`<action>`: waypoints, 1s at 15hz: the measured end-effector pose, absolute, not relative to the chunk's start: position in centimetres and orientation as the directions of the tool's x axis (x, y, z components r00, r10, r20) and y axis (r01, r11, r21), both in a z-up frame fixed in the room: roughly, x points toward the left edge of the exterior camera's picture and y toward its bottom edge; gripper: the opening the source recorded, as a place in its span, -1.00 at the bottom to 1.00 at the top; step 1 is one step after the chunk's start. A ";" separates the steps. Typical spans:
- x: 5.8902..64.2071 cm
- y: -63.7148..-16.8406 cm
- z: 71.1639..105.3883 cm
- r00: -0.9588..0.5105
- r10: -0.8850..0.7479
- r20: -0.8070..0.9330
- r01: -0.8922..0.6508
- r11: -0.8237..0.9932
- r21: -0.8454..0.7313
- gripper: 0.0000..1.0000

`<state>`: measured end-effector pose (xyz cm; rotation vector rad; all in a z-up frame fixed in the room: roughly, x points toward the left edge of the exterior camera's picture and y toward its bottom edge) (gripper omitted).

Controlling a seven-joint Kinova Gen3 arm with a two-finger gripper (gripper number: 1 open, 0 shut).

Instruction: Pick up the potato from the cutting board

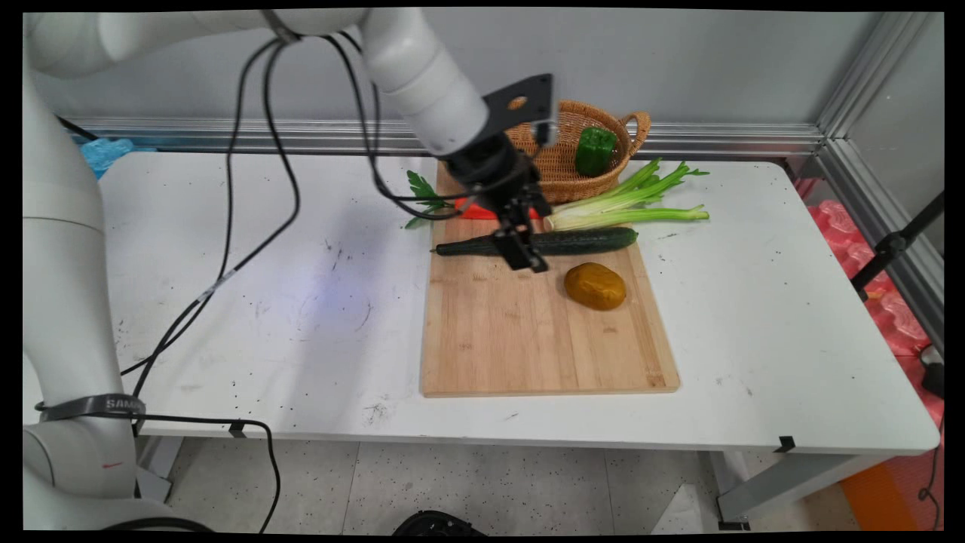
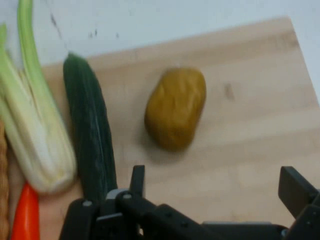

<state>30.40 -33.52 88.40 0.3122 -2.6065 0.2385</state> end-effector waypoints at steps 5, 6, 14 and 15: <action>27.5 -36.0 85.4 -0.843 -0.127 0.522 -0.229 0.964 -0.135 1.00; 27.1 -36.5 84.7 -0.844 -0.118 0.524 -0.222 0.965 -0.139 1.00; 24.8 -38.9 80.0 -0.846 -0.063 0.529 -0.158 0.978 -0.137 1.00; 24.6 -39.1 79.6 -0.847 -0.059 0.529 -0.153 0.979 -0.135 1.00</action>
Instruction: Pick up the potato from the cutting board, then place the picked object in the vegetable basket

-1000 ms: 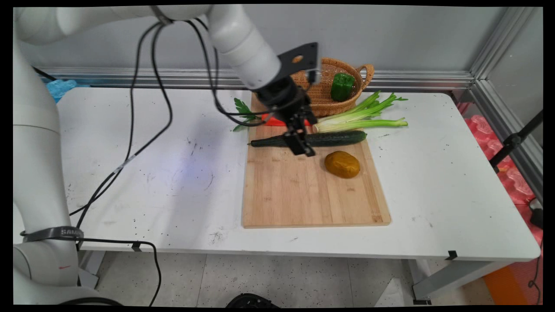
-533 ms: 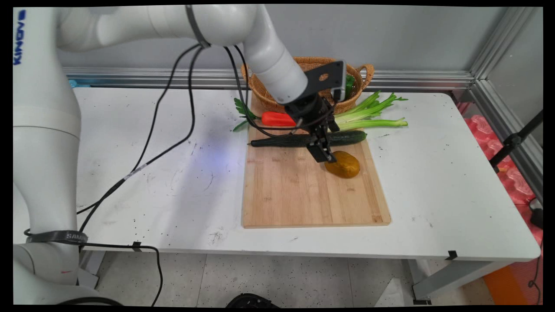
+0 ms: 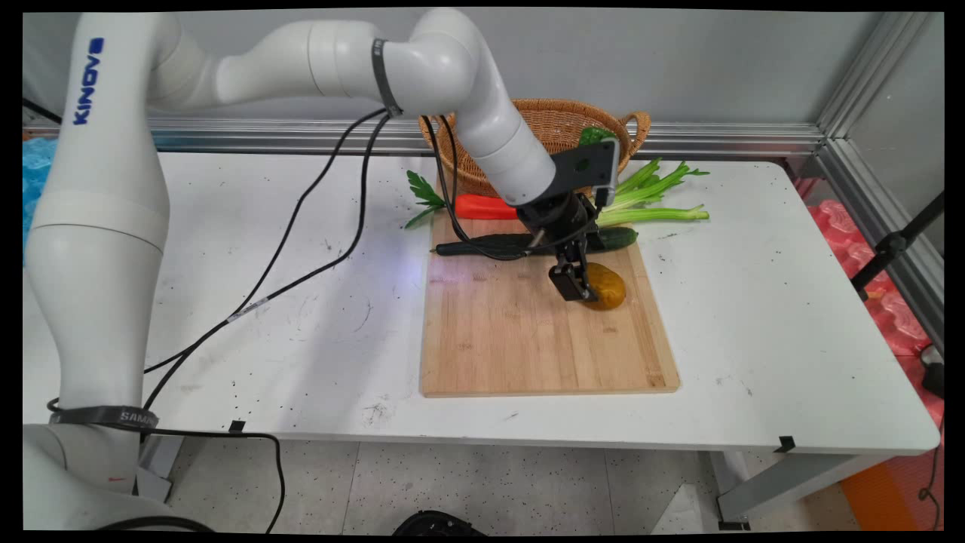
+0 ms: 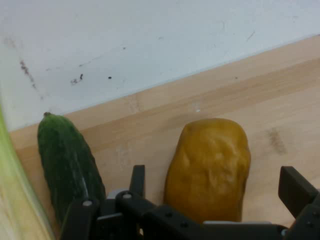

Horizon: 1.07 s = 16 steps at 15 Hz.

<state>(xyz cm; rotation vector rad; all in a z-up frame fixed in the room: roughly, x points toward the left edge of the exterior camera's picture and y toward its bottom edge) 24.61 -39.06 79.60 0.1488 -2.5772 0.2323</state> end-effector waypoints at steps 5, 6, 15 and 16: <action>24.2 -39.7 77.7 -0.849 -0.047 0.526 -0.133 0.983 -0.126 1.00; 24.1 -39.8 77.4 -0.849 -0.046 0.526 -0.131 0.984 -0.125 1.00; 23.7 -40.1 76.0 -0.848 -0.049 0.527 -0.118 0.988 -0.099 -1.00; 23.6 -40.1 76.3 -0.846 -0.053 0.531 -0.123 0.988 -0.096 -1.00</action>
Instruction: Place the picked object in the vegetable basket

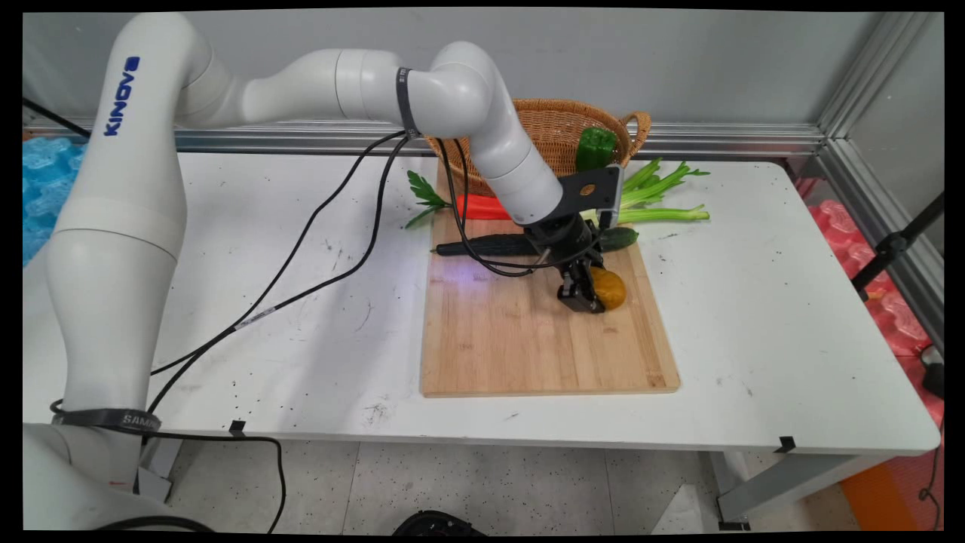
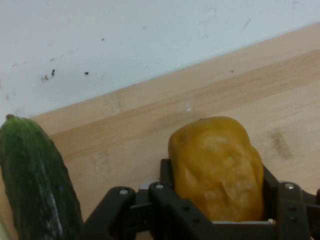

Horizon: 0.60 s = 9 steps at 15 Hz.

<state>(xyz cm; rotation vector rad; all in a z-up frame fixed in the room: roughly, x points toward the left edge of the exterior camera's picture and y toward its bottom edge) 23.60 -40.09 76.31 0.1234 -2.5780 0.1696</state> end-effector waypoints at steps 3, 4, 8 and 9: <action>23.4 -40.2 78.0 -0.834 -0.066 0.547 -0.140 0.986 -0.095 -1.00; 23.4 -40.3 79.0 -0.829 -0.074 0.554 -0.151 0.984 -0.095 -1.00; 23.5 -40.0 83.6 -0.808 -0.109 0.579 -0.199 0.976 -0.094 -1.00; 23.6 -39.9 84.5 -0.804 -0.117 0.582 -0.210 0.973 -0.094 -1.00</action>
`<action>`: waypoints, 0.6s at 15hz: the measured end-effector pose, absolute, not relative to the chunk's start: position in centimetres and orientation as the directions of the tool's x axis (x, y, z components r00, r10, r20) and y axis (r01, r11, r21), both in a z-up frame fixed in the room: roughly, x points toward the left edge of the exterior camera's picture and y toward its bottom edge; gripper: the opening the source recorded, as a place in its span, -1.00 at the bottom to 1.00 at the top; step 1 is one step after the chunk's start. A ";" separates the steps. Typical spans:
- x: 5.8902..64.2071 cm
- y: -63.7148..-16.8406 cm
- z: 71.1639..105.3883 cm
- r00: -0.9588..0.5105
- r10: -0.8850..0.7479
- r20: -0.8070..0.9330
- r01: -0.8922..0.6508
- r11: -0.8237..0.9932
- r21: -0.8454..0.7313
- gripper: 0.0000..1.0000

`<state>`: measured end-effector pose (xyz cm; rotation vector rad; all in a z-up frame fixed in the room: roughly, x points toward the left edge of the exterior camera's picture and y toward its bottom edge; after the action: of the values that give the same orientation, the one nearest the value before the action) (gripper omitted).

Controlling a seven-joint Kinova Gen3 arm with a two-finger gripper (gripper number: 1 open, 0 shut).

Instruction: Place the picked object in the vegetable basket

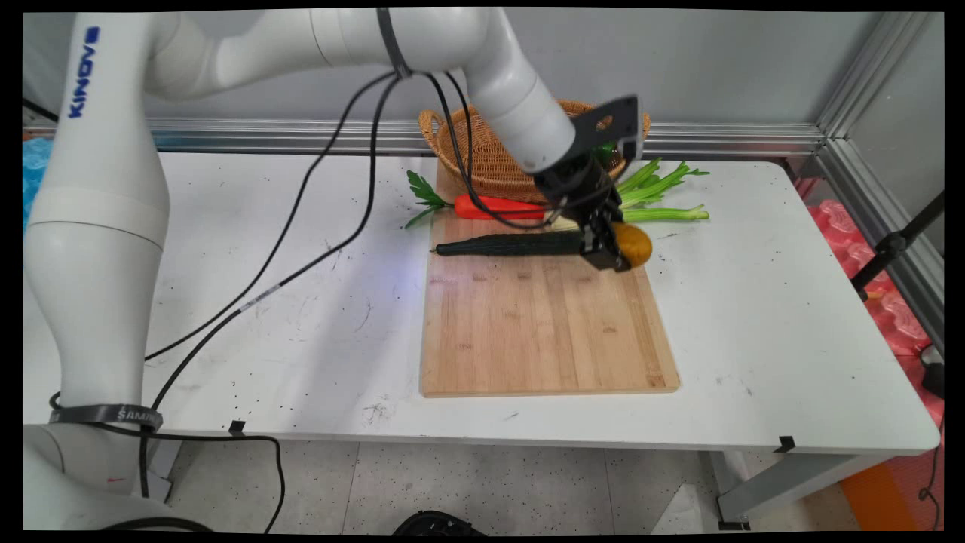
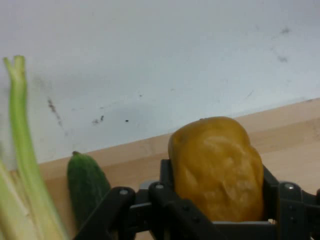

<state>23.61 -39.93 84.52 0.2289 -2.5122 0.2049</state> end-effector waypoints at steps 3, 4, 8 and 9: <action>24.4 -39.7 86.8 -0.799 -0.143 0.584 -0.243 0.966 -0.095 -1.00; 24.8 -39.5 87.6 -0.798 -0.156 0.582 -0.257 0.962 -0.094 -1.00; 27.3 -38.8 89.5 -0.808 -0.199 0.555 -0.299 0.950 -0.094 -1.00; 28.1 -38.7 89.8 -0.811 -0.211 0.546 -0.311 0.945 -0.096 -1.00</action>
<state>28.13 -38.69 89.78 0.3709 -2.5459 0.2445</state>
